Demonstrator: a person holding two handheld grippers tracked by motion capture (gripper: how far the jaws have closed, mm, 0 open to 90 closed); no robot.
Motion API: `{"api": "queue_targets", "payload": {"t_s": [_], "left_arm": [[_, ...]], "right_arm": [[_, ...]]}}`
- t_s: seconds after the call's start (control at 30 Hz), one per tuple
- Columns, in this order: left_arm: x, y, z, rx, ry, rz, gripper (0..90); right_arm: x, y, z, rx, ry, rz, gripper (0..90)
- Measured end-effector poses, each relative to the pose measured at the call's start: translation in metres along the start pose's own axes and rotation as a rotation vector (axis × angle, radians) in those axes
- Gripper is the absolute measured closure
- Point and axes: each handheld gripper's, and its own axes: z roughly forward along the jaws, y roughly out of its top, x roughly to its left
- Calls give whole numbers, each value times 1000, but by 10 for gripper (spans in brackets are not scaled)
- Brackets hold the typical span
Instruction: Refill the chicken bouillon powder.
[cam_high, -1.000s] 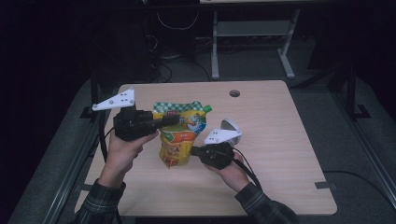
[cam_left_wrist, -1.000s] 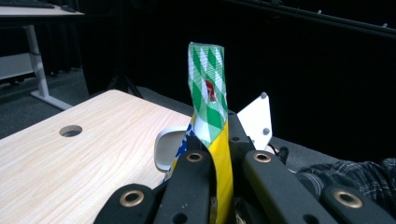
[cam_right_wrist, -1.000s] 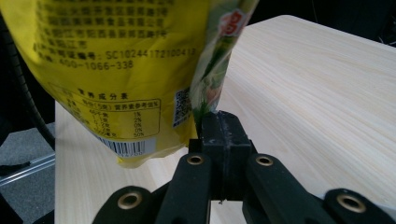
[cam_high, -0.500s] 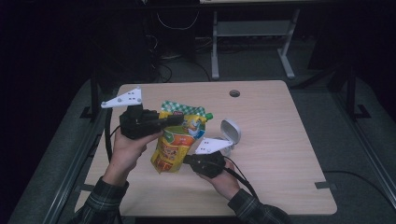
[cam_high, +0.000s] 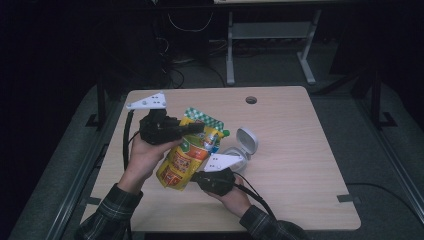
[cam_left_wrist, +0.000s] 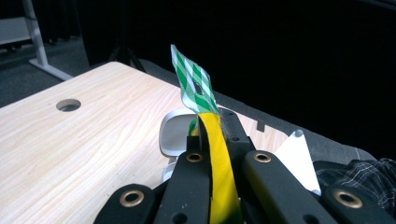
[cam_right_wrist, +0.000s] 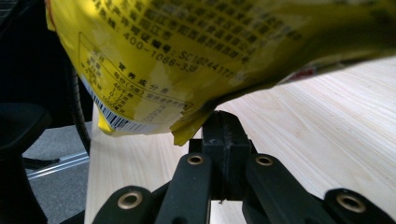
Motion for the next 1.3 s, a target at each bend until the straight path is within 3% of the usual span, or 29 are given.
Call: {"api": "queue_targets", "payload": {"t_s": [0.47, 1.03, 1.3], "left_arm": [[6, 4, 21, 83, 28, -18, 900], [11, 6, 52, 210, 81, -44, 900], [13, 6, 65, 261, 85, -49, 900]], "right_arm": [[5, -1, 5, -25, 51, -22, 900], [5, -7, 6, -44, 92, 12, 900], [6, -9, 5, -56, 95, 14, 900]]}}
